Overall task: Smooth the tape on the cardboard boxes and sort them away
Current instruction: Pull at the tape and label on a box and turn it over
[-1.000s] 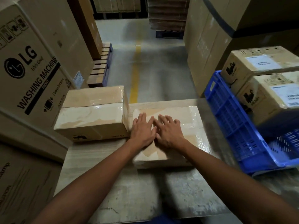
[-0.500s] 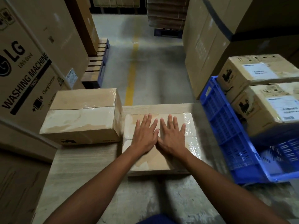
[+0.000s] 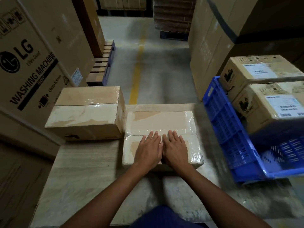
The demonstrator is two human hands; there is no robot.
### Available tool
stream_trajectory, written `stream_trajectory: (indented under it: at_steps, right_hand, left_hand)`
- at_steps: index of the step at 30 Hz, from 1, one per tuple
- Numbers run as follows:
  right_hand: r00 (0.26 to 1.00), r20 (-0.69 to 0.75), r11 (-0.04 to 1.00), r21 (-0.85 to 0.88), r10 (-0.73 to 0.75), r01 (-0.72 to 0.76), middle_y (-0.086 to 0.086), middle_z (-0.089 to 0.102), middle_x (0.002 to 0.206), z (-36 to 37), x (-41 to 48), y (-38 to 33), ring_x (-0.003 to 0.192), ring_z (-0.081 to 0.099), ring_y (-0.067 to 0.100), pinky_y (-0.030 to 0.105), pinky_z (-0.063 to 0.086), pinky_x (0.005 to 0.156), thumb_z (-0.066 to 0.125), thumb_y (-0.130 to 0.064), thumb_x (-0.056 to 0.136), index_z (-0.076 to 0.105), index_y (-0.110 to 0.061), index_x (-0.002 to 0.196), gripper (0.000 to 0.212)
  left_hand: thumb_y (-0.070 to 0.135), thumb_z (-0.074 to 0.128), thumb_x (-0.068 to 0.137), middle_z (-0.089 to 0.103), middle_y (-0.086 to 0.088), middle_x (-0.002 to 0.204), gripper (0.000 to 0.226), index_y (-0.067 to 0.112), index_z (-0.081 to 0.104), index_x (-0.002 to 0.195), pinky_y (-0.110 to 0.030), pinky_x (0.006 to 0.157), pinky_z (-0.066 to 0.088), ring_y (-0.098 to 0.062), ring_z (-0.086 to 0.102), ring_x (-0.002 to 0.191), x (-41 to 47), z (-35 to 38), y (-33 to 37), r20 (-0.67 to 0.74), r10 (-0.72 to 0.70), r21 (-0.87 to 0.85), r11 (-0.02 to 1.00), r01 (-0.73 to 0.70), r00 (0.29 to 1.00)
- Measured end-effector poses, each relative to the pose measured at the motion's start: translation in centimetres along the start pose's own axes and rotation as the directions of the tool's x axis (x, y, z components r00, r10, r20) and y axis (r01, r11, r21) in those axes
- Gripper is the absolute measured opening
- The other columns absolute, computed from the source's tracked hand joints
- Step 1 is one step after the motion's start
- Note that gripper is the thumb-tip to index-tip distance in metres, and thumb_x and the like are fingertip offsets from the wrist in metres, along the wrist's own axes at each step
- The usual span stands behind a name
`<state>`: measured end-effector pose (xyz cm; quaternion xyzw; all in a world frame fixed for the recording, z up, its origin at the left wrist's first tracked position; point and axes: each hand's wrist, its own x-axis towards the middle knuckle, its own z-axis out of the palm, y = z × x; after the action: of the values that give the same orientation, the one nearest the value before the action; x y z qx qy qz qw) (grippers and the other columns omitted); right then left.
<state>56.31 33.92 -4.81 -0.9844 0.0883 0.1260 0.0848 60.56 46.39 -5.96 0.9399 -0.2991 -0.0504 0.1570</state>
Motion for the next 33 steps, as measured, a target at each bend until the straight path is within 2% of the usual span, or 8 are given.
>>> stream_trajectory:
  at_steps: [3, 7, 12, 15, 19, 25, 30, 33]
  right_hand:
    - [0.995, -0.097, 1.0, 0.005, 0.017, -0.017, 0.016, 0.042, 0.155, 0.3, -1.5, 0.4, 0.146, 0.036, 0.034, 0.05, 0.033, 0.114, 0.022, -0.042, 0.095, 0.053, -0.018, 0.14, 0.06]
    - [0.978, -0.199, 0.994, 0.075, -0.063, 0.08, 0.018, 0.065, 0.127, 3.3, -4.8, 1.4, 0.12, 0.06, 0.037, 0.042, 0.052, 0.095, 0.036, -0.03, 0.098, 0.069, -0.012, 0.11, 0.04]
    - [0.92, -0.363, 0.985, 0.028, -0.146, 0.167, 0.016, 0.066, 0.093, 2.5, -4.5, 1.7, 0.097, 0.055, 0.029, 0.033, 0.042, 0.084, 0.041, -0.022, 0.085, 0.068, -0.007, 0.085, 0.031]
    - [0.962, -0.269, 0.996, 0.058, -0.056, 0.074, 0.014, 0.069, 0.112, 2.0, -4.7, 2.8, 0.108, 0.066, 0.034, 0.04, 0.051, 0.091, 0.04, -0.031, 0.087, 0.072, -0.013, 0.101, 0.039]
    - [0.953, -0.279, 0.992, 0.076, 0.116, -0.098, 0.019, 0.055, 0.144, 3.0, -6.6, 5.7, 0.137, 0.05, 0.036, 0.05, 0.044, 0.107, 0.028, -0.035, 0.099, 0.063, -0.013, 0.133, 0.053]
    - [0.963, -0.257, 0.997, 0.017, 0.074, -0.072, 0.017, 0.065, 0.128, 1.9, -5.8, 6.7, 0.121, 0.061, 0.035, 0.042, 0.05, 0.096, 0.032, -0.034, 0.096, 0.068, -0.013, 0.12, 0.047]
    - [0.975, -0.221, 0.999, 0.047, -0.005, 0.016, 0.022, 0.044, 0.152, 1.1, -3.8, 8.1, 0.144, 0.038, 0.038, 0.047, 0.037, 0.113, 0.023, -0.039, 0.1, 0.044, -0.012, 0.149, 0.06]
    - [0.981, -0.188, 0.999, 0.007, -0.039, 0.041, 0.022, 0.032, 0.16, 1.5, -3.2, 9.1, 0.151, 0.026, 0.036, 0.05, 0.033, 0.118, 0.02, -0.046, 0.1, 0.036, -0.012, 0.154, 0.066]
  left_hand:
    - [0.032, 0.03, 0.096, 0.066, -0.012, 0.131, 0.052, 0.008, 0.07, 0.12, -0.043, 0.104, 0.048, -0.029, 0.058, 0.128, -1.3, -0.5, 0.1, -0.11, 0.038, -0.034, 0.999, -0.042, 0.993]
    - [0.029, 0.042, 0.093, 0.072, -0.011, 0.119, 0.042, 0.008, 0.076, 0.108, -0.042, 0.094, 0.056, -0.028, 0.067, 0.115, -4.9, 0.7, 0.1, -0.194, 0.088, -0.032, 0.995, -0.096, 0.977]
    - [0.029, 0.053, 0.091, 0.076, -0.007, 0.107, 0.032, 0.012, 0.079, 0.087, -0.037, 0.08, 0.058, -0.027, 0.071, 0.104, -3.9, 0.1, 1.4, -0.118, 0.027, 0.087, 0.996, -0.017, 0.993]
    - [0.028, 0.054, 0.092, 0.074, -0.008, 0.115, 0.029, 0.012, 0.078, 0.088, -0.041, 0.084, 0.057, -0.029, 0.068, 0.11, -2.5, -0.4, 2.6, -0.1, 0.07, 0.059, 0.996, -0.064, 0.993]
    - [0.032, 0.033, 0.093, 0.063, -0.01, 0.136, 0.051, 0.011, 0.073, 0.118, -0.052, 0.107, 0.044, -0.031, 0.056, 0.129, -1.6, 1.6, 5.3, -0.059, 0.179, 0.027, 0.984, -0.178, 0.982]
    - [0.035, 0.019, 0.088, 0.059, -0.011, 0.14, 0.065, 0.013, 0.069, 0.124, -0.048, 0.113, 0.038, -0.031, 0.051, 0.135, -1.1, 2.8, 6.9, -0.013, 0.08, 0.012, 0.997, -0.08, 0.997]
    - [0.032, 0.026, 0.103, 0.013, -0.009, 0.167, 0.056, 0.02, 0.026, 0.157, -0.047, 0.124, 0.008, -0.026, 0.009, 0.154, 1.1, 2.3, 7.5, 0.075, 0.029, 0.085, 0.996, -0.035, 0.997]
    - [0.033, 0.027, 0.103, 0.003, -0.008, 0.168, 0.059, 0.023, 0.013, 0.16, -0.047, 0.124, 0.004, -0.024, 0.003, 0.155, 1.3, 2.6, 7.6, 0.078, -0.022, 0.121, 0.993, 0.013, 0.997]
